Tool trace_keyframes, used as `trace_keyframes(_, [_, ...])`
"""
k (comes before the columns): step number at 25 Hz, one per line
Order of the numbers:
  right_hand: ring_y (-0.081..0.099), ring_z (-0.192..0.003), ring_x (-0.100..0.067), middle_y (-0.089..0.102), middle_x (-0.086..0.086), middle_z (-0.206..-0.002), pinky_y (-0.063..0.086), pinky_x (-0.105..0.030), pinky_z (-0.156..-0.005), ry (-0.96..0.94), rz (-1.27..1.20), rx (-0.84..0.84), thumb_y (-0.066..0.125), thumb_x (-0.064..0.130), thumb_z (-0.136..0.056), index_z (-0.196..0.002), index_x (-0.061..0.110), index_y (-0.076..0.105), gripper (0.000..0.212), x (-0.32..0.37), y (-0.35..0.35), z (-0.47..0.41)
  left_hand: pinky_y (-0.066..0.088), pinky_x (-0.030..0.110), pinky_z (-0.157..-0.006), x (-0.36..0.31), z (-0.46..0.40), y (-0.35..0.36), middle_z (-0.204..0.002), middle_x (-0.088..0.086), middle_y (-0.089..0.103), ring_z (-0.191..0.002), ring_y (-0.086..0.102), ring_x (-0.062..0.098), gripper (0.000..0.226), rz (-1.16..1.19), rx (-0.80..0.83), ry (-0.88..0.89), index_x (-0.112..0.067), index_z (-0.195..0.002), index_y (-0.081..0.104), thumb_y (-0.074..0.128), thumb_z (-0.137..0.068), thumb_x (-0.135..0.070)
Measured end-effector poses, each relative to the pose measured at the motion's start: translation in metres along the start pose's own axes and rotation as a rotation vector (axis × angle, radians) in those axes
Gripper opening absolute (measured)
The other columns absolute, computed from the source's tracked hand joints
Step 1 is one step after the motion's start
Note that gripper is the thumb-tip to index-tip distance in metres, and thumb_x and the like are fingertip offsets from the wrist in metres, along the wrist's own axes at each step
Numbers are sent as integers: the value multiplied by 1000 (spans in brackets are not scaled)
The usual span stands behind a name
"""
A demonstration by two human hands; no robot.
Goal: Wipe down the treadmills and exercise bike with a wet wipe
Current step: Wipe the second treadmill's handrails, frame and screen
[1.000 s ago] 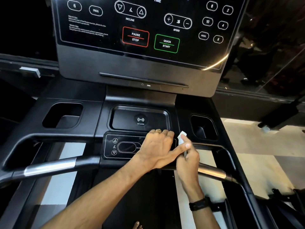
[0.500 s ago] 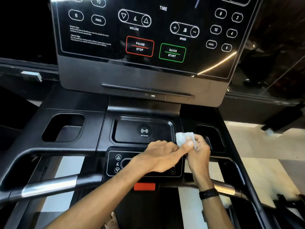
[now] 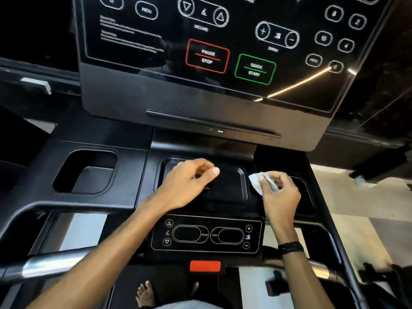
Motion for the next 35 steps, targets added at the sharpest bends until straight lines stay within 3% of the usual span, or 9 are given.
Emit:
trace_keyframes(2, [56, -92, -17, 64, 7, -91, 42, -27, -83, -222, 112, 77, 77, 9, -85, -88, 19, 65, 16, 0, 4, -6, 51, 39, -98, 22, -4, -19, -106, -18, 72, -103, 66, 1, 60, -28, -157, -38, -29, -112, 71, 47, -77, -71])
trace_keyframes(4, [54, -86, -10, 62, 14, -84, 44, -29, -78, -387, 213, 353, 81, 8, -80, -82, 30, 62, 29, -11, 5, -8, 49, 37, -97, 41, -2, -38, -114, -15, 69, -107, 64, 9, 64, -163, -297, -57, -29, -115, 69, 40, -76, -71])
trace_keyframes(7, [57, -83, -4, 65, 18, -81, 42, -18, -73, -236, 156, 817, 87, 13, -74, -78, 37, 64, 34, -26, -8, -20, 42, 40, -102, 71, 10, -53, -133, -4, 60, -123, 55, 20, 67, -352, -454, -68, -20, -124, 64, 34, -85, -65])
trace_keyframes(10, [55, -71, -1, 72, 3, -83, 39, -12, -65, -34, 20, 1012, 83, 8, -79, -76, 22, 74, 17, -26, -26, -35, 21, 43, -122, 87, 16, -49, -149, 10, 46, -142, 37, 26, 72, -459, -448, -35, -8, -135, 56, 29, -94, -61])
trace_keyframes(14, [55, -62, -5, 68, 1, -67, 46, -17, -59, 18, 92, 1076, 88, 3, -72, -72, 16, 74, 19, -23, -20, -43, 10, 41, -125, 87, 16, -48, -153, 9, 40, -148, 27, 23, 68, -370, -588, -9, -6, -138, 50, 27, -99, -57])
trace_keyframes(22, [58, -54, 2, 62, 18, -57, 42, -12, -56, -419, 301, 1404, 82, 8, -74, -63, 29, 61, 31, 46, 54, -21, 26, 45, -119, 93, 19, -53, -149, -7, 39, -142, 31, 14, 58, -27, -773, -89, -19, -139, 46, 25, -97, -52])
trace_keyframes(28, [60, -59, -5, 63, 7, -59, 40, -14, -60, -660, 238, 1390, 69, 3, -77, -68, 18, 66, 18, 118, 127, 27, 29, 34, -118, 89, 20, -57, -147, -5, 42, -138, 37, 6, 62, 148, -820, -73, -22, -139, 46, 24, -96, -60])
trace_keyframes(32, [59, -62, -5, 66, 10, -66, 41, -9, -58, -753, 261, 1469, 87, 21, -71, -68, 23, 65, 23, 148, 156, 45, 30, 40, -119, 93, 19, -57, -147, -2, 45, -140, 39, 11, 63, 234, -828, -60, -17, -141, 45, 28, -97, -58])
trace_keyframes(35, [64, -65, -12, 71, 1, -71, 54, -30, -67, -677, 199, 1332, 84, 18, -74, -72, 15, 70, 14, 148, 174, 22, 29, 35, -118, 92, 20, -57, -146, -4, 46, -139, 39, 8, 67, 195, -806, -74, -16, -143, 44, 27, -95, -60])
Point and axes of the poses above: each hand's wrist, its own z-axis away from the middle knuckle, its own y-axis out of the palm, x = y × z, the point moved 1 cm from there along -z, towards the middle knuckle
